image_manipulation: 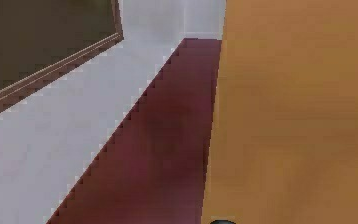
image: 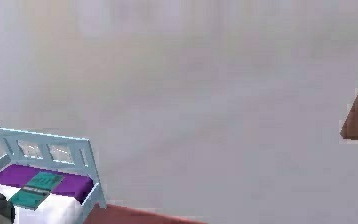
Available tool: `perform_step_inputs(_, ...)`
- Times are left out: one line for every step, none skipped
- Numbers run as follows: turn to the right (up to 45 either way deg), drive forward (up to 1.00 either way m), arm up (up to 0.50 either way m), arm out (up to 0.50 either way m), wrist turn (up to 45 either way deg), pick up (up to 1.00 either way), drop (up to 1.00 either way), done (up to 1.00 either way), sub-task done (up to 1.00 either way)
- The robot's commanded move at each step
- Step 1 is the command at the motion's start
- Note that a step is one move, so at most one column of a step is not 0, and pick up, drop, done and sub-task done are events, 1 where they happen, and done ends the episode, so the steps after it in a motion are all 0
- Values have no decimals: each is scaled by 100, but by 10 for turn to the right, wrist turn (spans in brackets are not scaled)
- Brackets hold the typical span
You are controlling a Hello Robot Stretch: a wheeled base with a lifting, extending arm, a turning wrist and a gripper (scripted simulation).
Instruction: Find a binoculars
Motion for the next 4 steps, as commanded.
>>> perform_step_inputs(-180, 0, 0, 0, 0, 0, 0, 0, 0)
perform_step_inputs(0, 10, 0, 0, 0, 0, 0, 0, 0)
perform_step_inputs(450, 0, 0, 0, 0, 0, 0, 0, 0)
perform_step_inputs(60, 0, 0, 0, 0, 0, 0, 0, 0)
